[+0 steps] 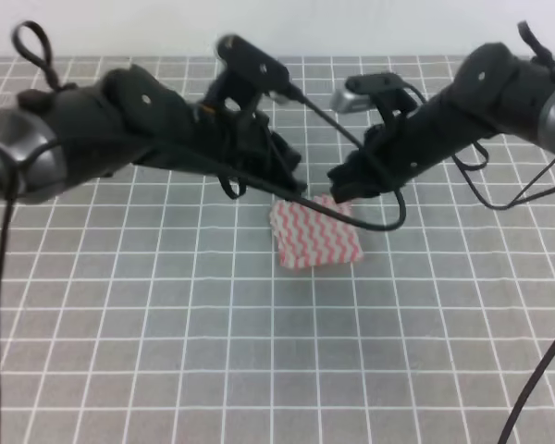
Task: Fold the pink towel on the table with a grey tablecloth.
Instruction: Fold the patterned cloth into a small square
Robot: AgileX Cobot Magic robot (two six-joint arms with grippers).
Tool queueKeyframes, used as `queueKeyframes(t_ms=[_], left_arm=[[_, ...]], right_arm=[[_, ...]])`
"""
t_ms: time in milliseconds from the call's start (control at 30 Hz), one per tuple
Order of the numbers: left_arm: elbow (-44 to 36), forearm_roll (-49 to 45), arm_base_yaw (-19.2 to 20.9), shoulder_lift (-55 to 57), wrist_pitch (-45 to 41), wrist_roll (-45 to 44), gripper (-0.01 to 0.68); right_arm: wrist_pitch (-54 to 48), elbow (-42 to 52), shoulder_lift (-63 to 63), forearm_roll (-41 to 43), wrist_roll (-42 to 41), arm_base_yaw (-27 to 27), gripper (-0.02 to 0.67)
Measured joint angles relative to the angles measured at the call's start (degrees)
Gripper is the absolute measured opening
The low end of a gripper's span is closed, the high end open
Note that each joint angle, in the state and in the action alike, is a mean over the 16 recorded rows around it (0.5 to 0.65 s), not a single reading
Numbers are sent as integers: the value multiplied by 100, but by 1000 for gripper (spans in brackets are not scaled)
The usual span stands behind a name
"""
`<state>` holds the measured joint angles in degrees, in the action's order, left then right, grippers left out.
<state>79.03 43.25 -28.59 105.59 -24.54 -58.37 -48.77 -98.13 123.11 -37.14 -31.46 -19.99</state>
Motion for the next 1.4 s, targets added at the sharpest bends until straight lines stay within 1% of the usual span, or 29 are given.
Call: queueKeyframes(t_ms=[167, 400, 533, 667, 833, 967, 1067, 1233, 1400], left_arm=[[0, 8, -24, 403, -294, -30, -2], [0, -6, -53, 911, -520, -91, -2], [0, -100, -49, 956, -501, -112, -2], [0, -226, -6, 734, -383, -75, -2], [-6, -366, 125, 50, -197, 43, -2], [-97, -473, 256, -787, -46, 236, -2], [-237, -493, 349, -1476, 22, 387, -2], [-804, -506, 455, -2776, 204, 724, -2], [-1715, -519, 479, -4115, 493, 1107, -2]], right_arm=[[138, -32, 146, 161, 9, 129, -16], [265, -99, 355, 191, 11, 168, -16], [267, -209, 291, 182, 14, 167, -16], [268, -328, 47, 168, 13, 166, -17], [311, -444, -492, 151, 44, 166, -16], [466, -410, -1106, 120, 78, 167, -16], [716, -216, -1620, 80, 102, 167, -16], [1327, 372, -2507, -52, 125, 167, -17], [2174, 1325, -3414, -267, 74, 165, -17]])
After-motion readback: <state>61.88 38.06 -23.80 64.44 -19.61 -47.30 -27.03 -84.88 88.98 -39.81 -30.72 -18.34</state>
